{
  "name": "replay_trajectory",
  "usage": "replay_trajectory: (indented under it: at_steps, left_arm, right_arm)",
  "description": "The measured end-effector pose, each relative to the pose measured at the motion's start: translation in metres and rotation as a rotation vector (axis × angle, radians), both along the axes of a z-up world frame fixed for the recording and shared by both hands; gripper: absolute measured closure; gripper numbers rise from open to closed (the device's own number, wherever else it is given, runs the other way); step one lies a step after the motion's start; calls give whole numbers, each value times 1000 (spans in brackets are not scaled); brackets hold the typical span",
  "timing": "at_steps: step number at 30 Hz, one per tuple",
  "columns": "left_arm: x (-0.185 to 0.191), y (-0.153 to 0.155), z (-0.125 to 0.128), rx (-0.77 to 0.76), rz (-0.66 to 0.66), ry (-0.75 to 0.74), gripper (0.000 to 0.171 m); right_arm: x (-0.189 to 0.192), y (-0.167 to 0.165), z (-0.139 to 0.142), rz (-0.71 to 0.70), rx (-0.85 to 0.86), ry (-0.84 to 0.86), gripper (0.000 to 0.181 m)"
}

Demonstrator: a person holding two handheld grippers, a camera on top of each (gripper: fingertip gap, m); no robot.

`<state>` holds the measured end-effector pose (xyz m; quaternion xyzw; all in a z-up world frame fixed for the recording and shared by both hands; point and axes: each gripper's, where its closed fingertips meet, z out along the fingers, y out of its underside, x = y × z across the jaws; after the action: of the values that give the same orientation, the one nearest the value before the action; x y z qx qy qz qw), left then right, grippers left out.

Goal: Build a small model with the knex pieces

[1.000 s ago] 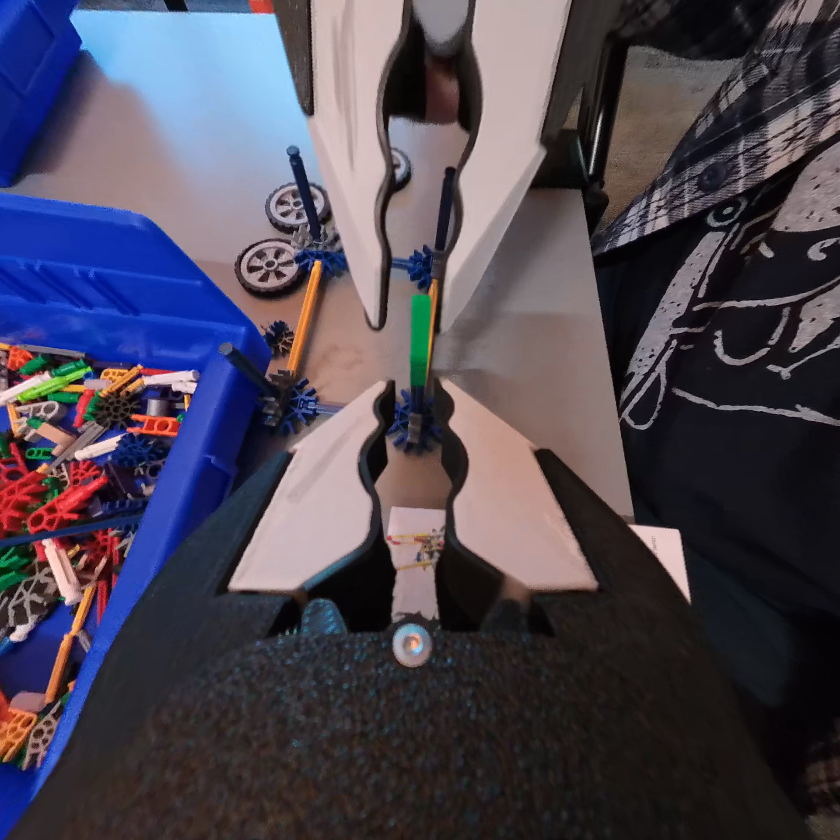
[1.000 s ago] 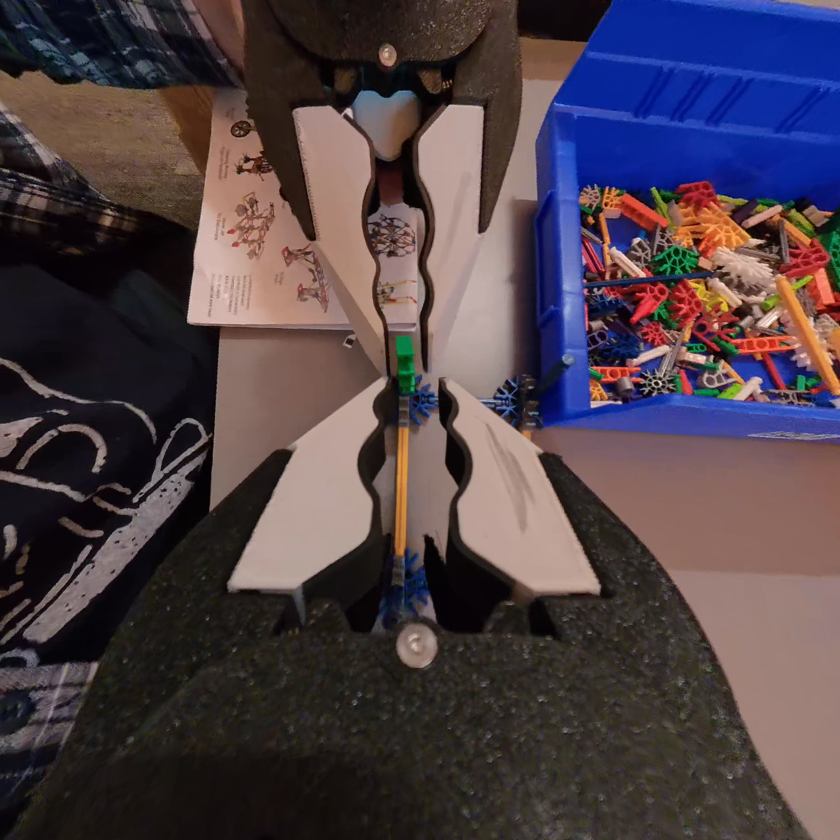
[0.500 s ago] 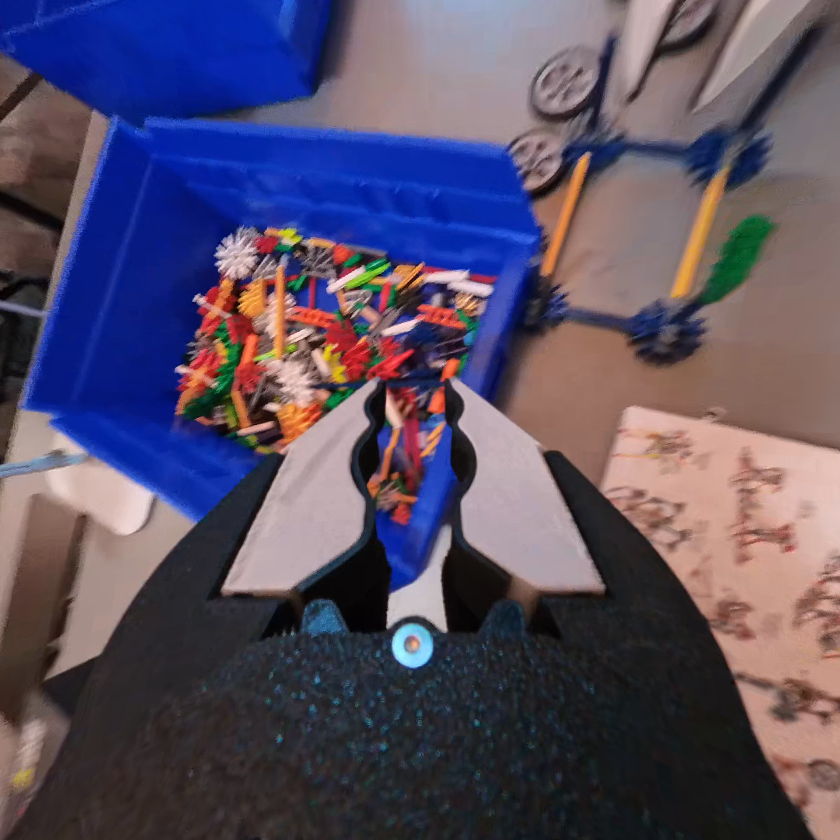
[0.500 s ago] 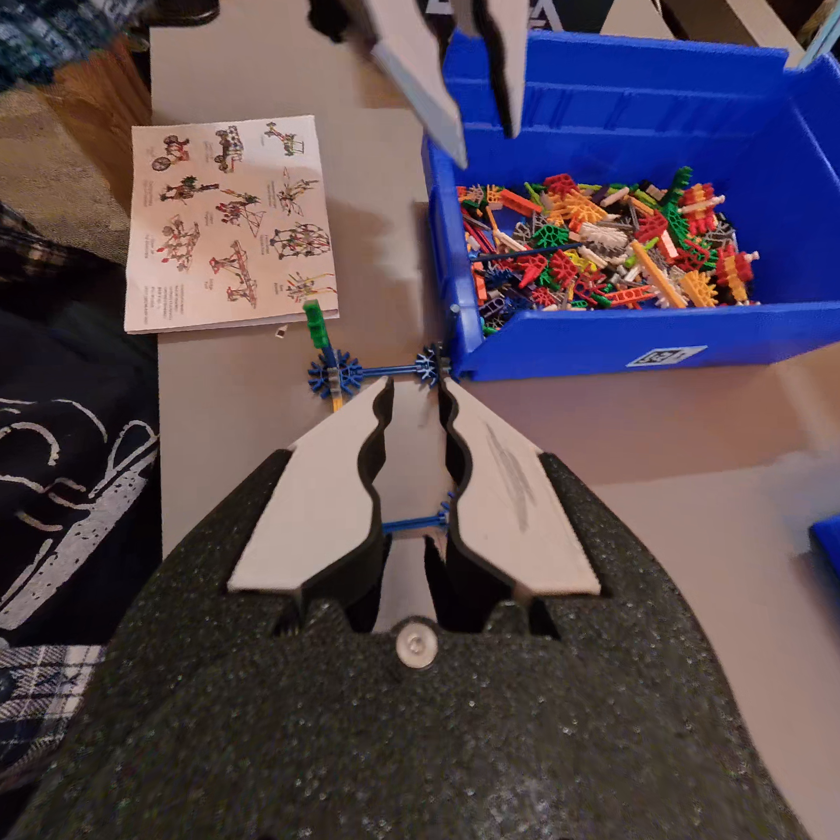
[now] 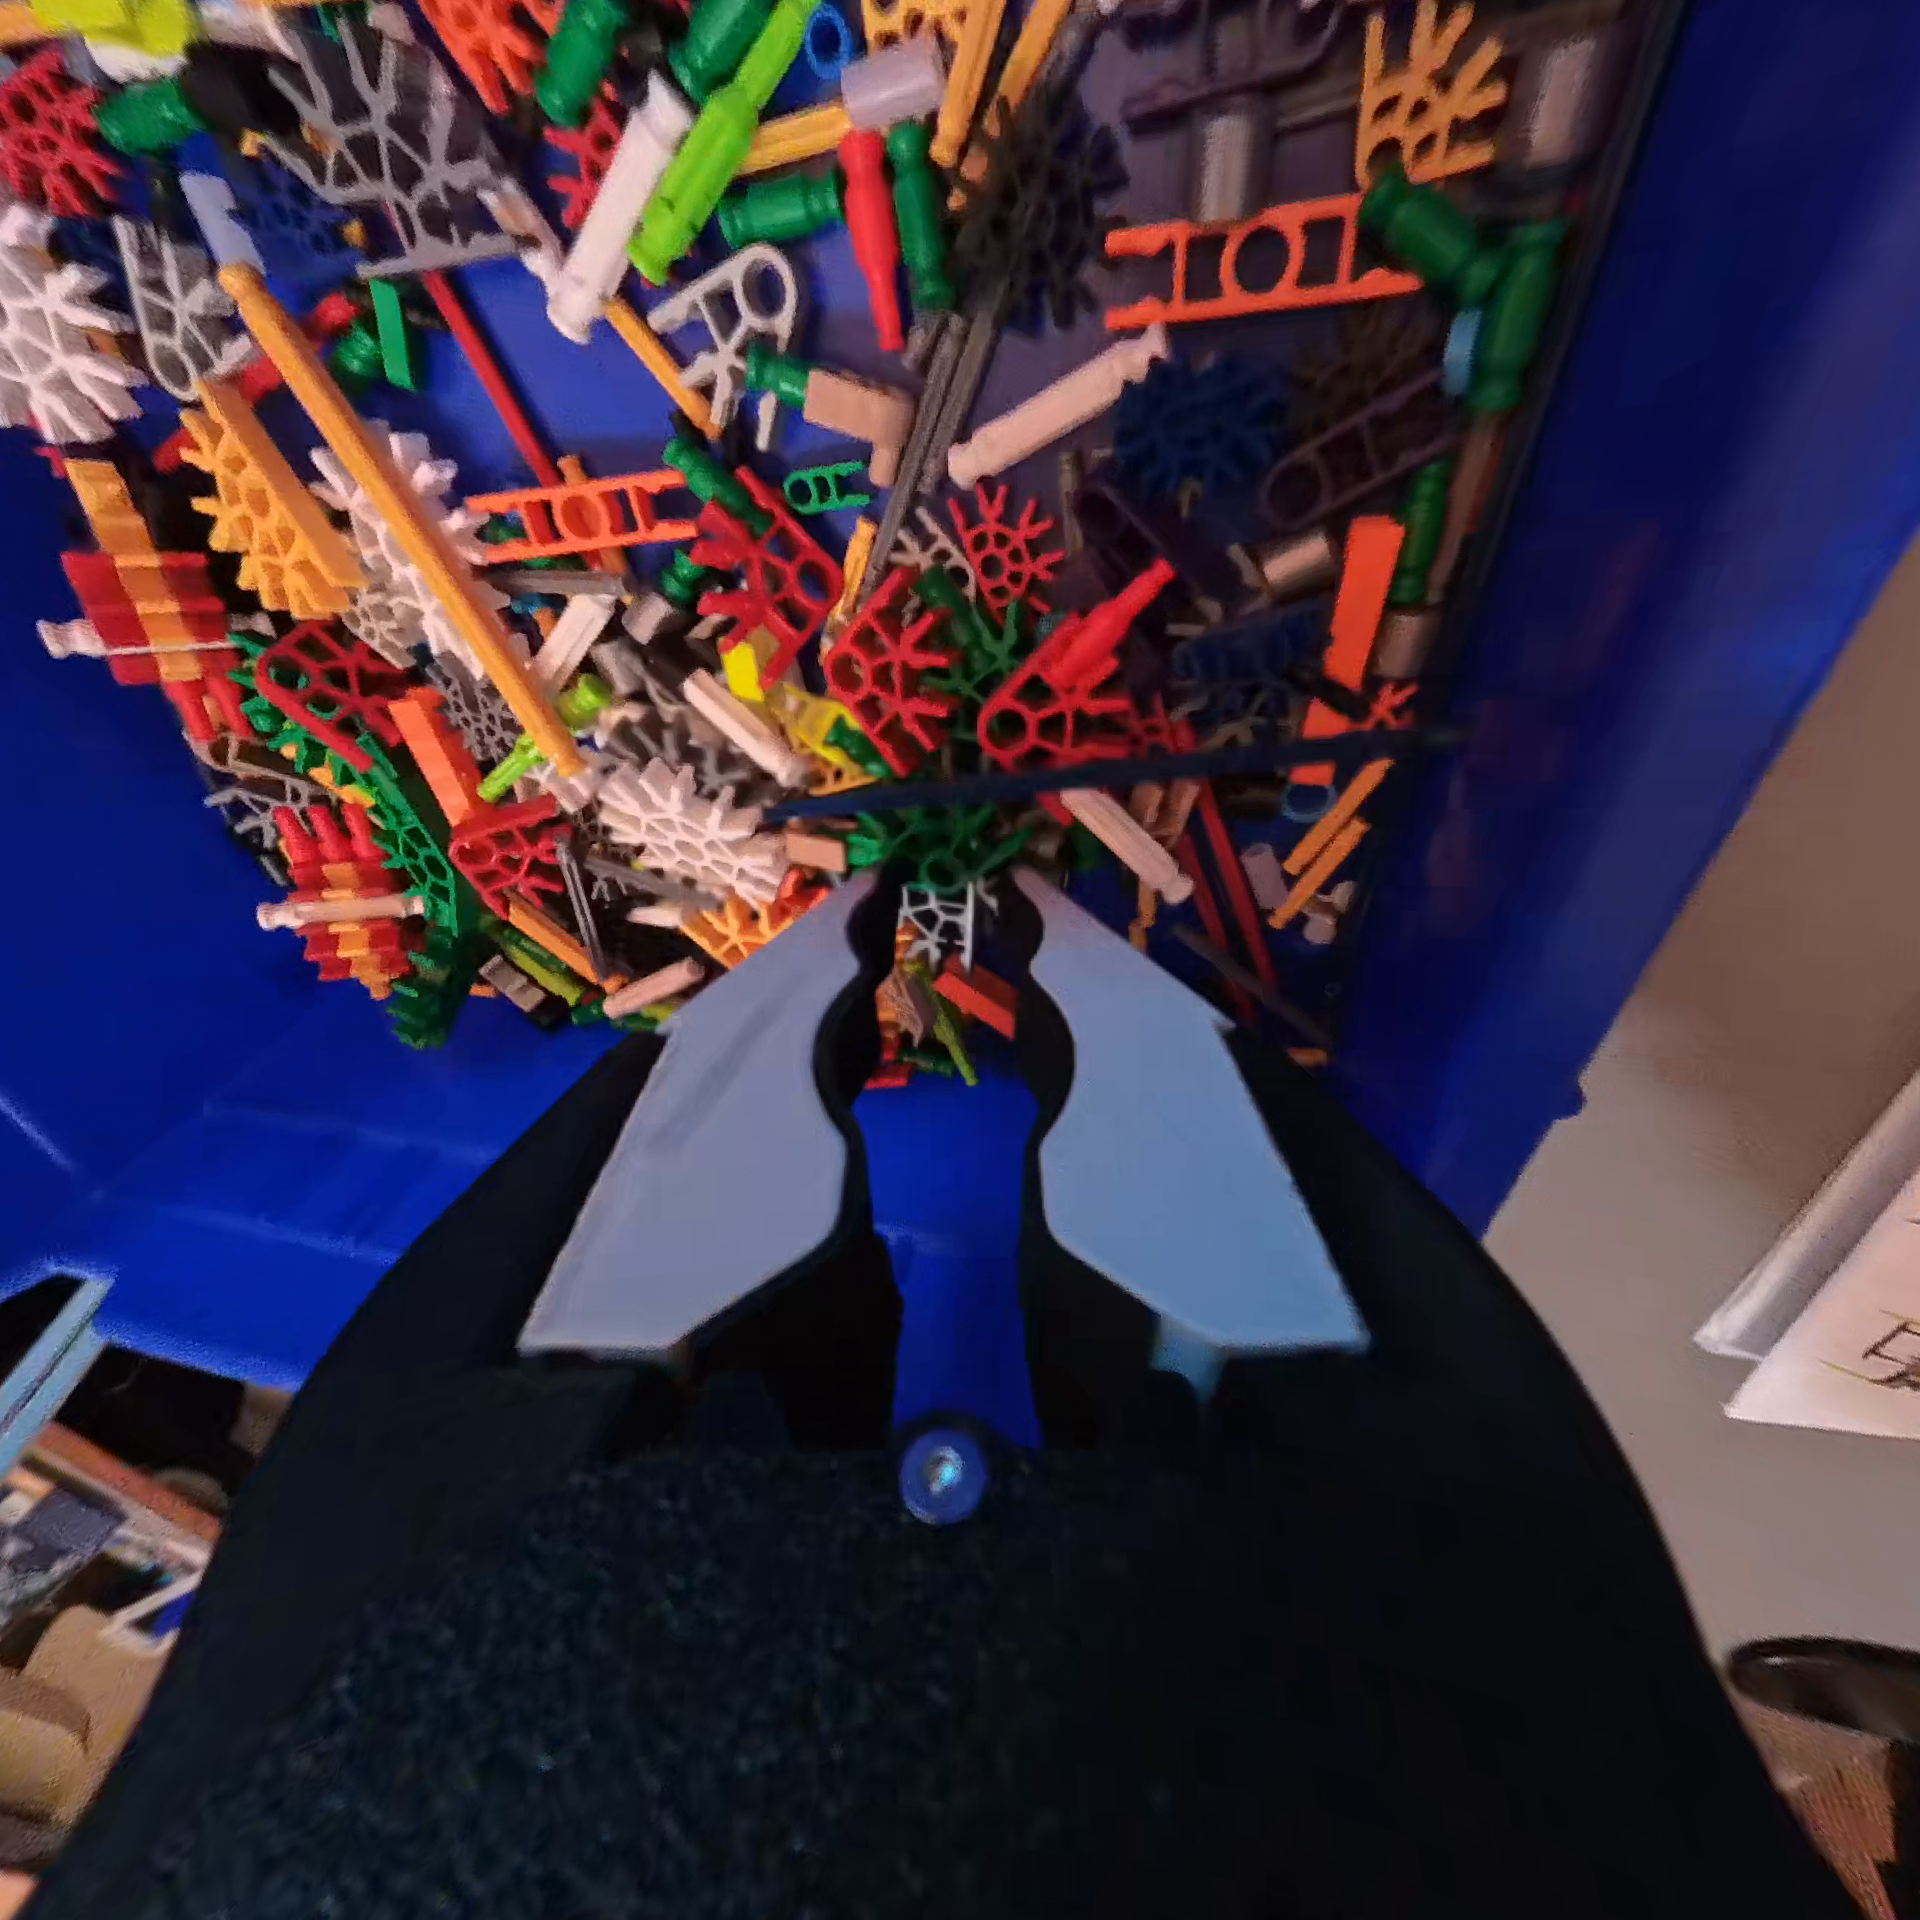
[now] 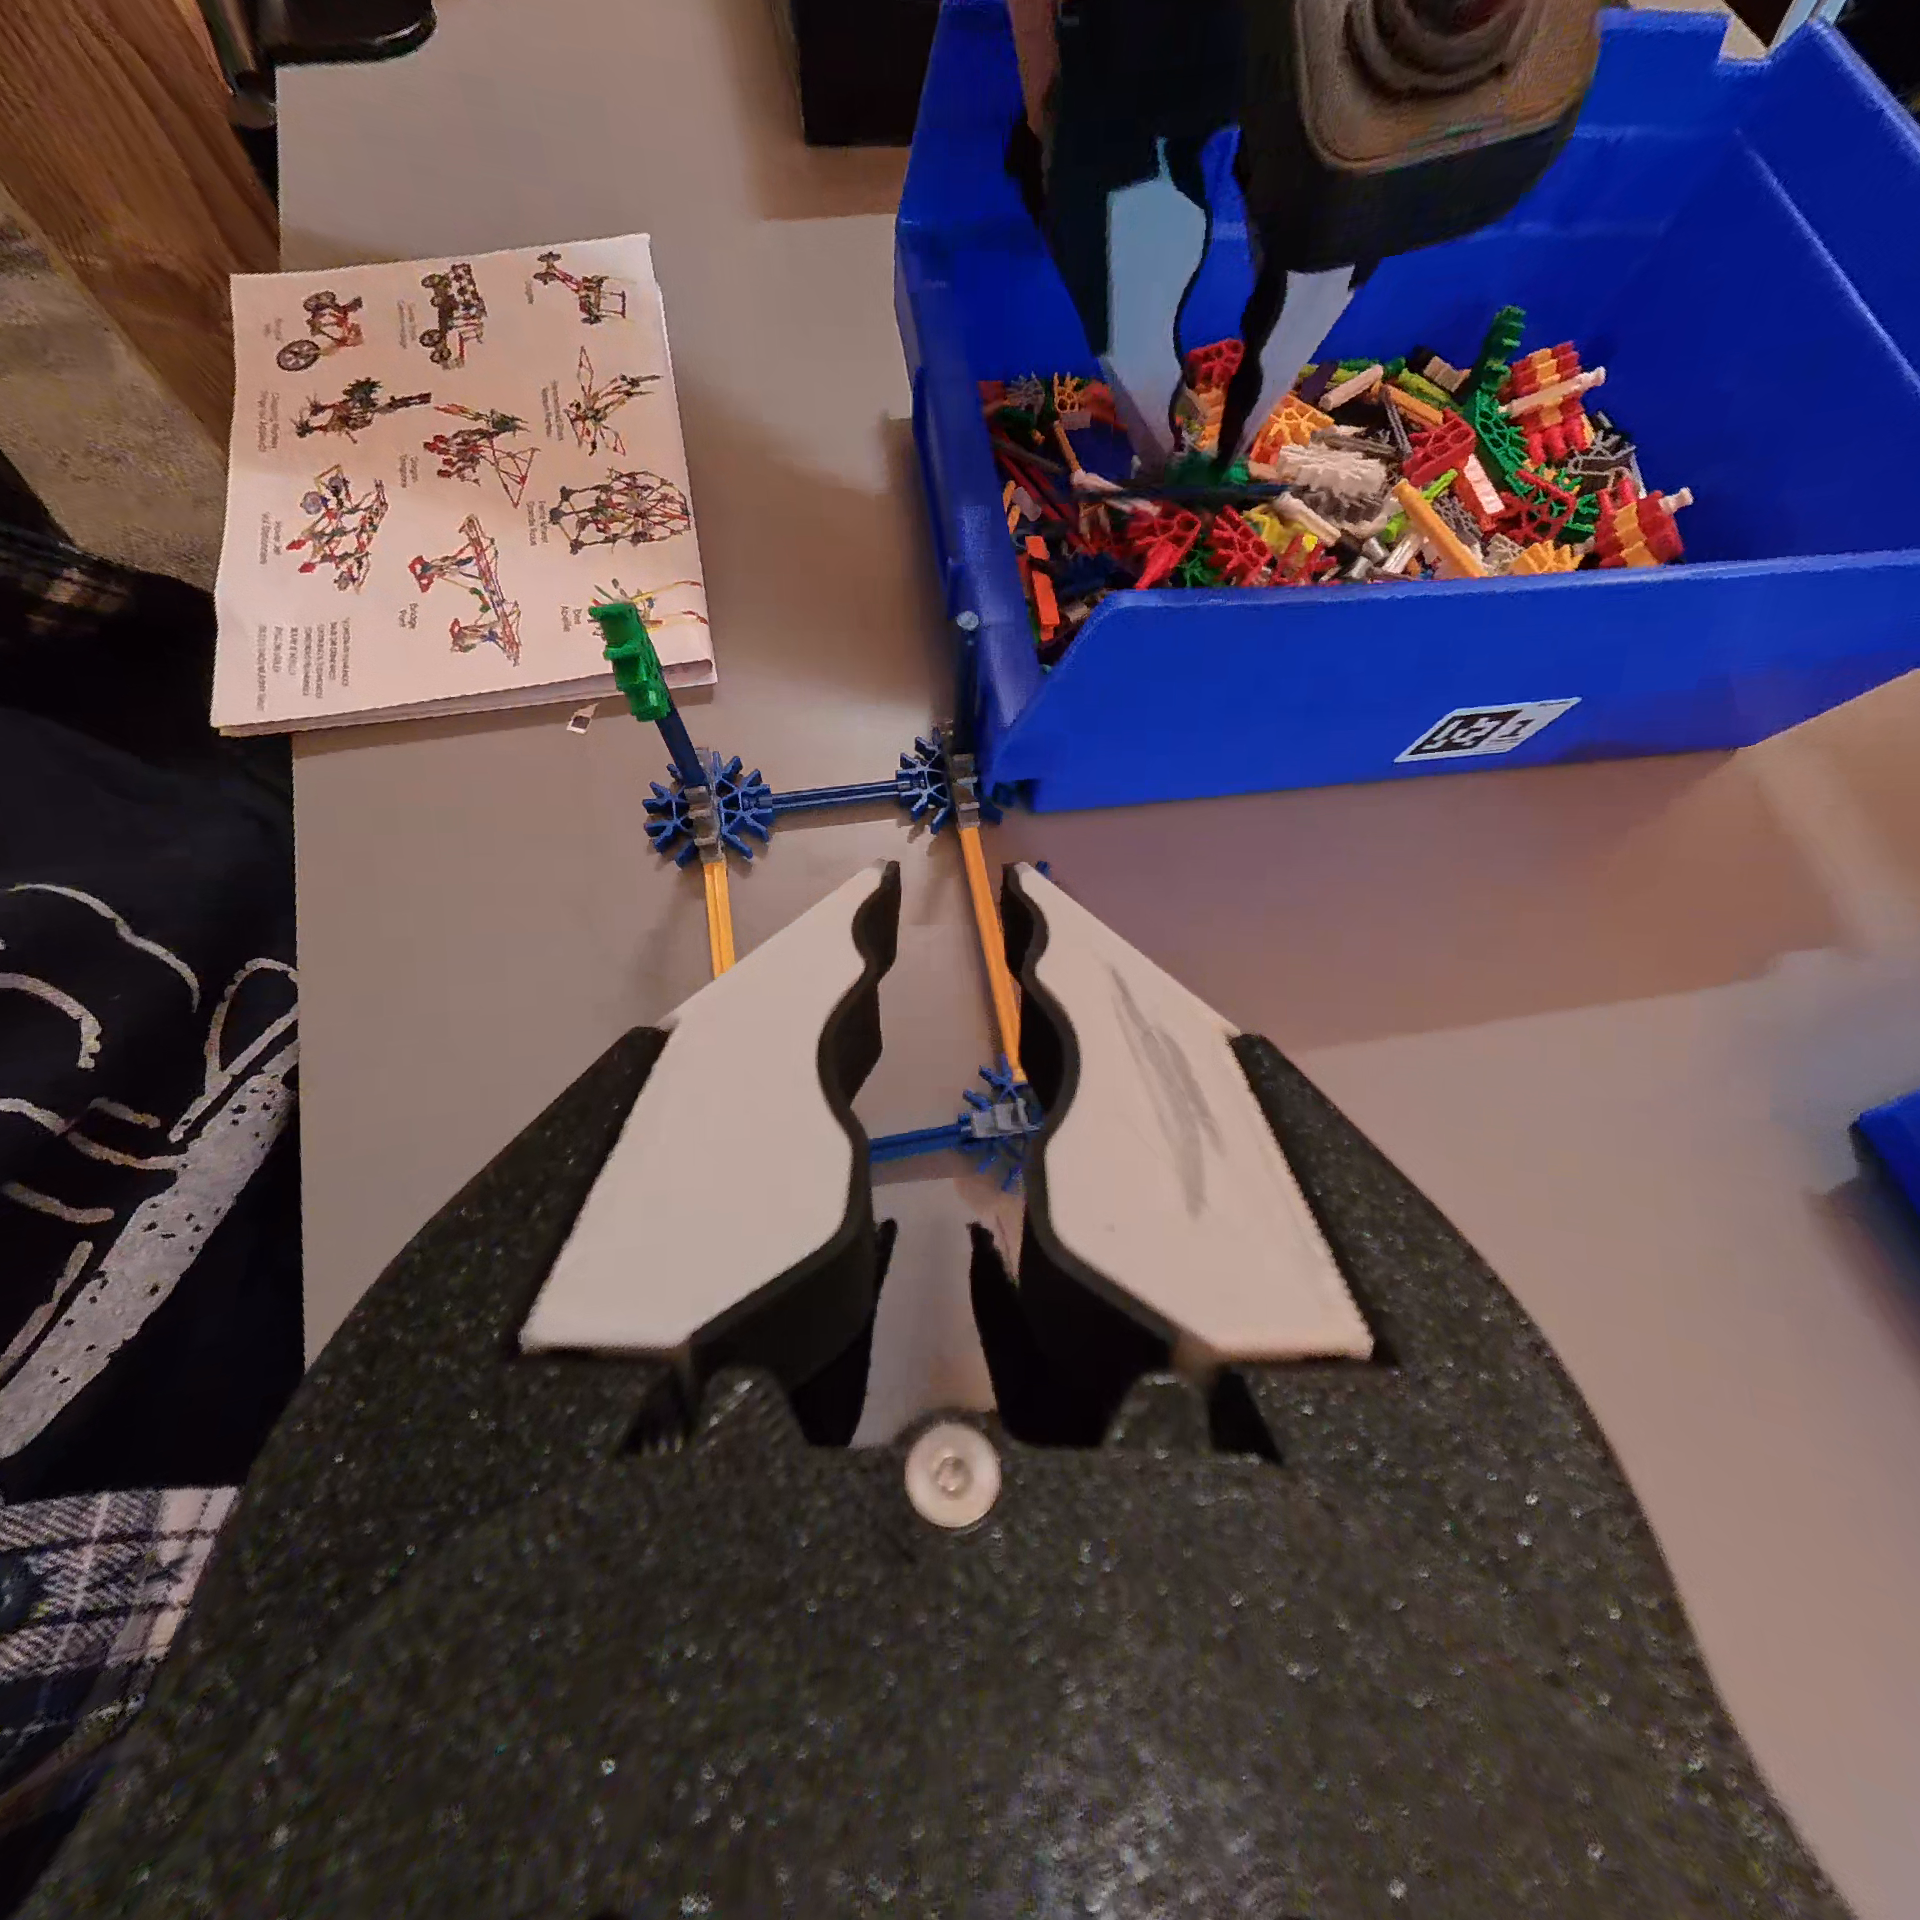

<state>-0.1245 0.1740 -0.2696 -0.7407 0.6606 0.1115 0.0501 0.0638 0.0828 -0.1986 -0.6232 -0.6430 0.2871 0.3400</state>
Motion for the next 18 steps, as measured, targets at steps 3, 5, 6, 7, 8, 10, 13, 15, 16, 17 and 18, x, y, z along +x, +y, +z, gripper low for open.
replay_trajectory:
  at_steps: [3,5,6,7,8,10,13,15,16,17,18]
  left_arm:
    - [1,6,0,-7,-1,0,150]
    - [1,7,-2,-24,8,-2,144]
    - [0,6,-3,-34,12,-3,144]
    - [0,7,-2,-31,9,-2,144]
    - [1,8,-2,-22,-9,-5,145]
    - [4,8,-2,-11,-13,-22,146]
    - [8,13,0,20,-22,-55,161]
    - [8,12,-1,27,-27,-50,171]
    - [8,13,-1,42,-39,-48,171]
    - [10,11,-1,42,-36,-60,171]
    - [11,11,0,50,-31,-72,171]
  right_arm:
    - [0,0,3,4,6,9,162]
    - [1,0,3,5,10,11,162]
    - [1,0,4,5,12,11,162]
    - [1,0,4,5,15,12,162]
    - [1,-1,5,6,15,15,162]
    - [1,-1,6,7,17,18,162]
    - [1,-1,7,8,20,22,162]
    - [1,-1,7,6,23,24,162]
    - [1,0,7,4,24,25,162]
    - [2,0,7,2,24,26,162]
    - [2,1,7,0,23,27,162]
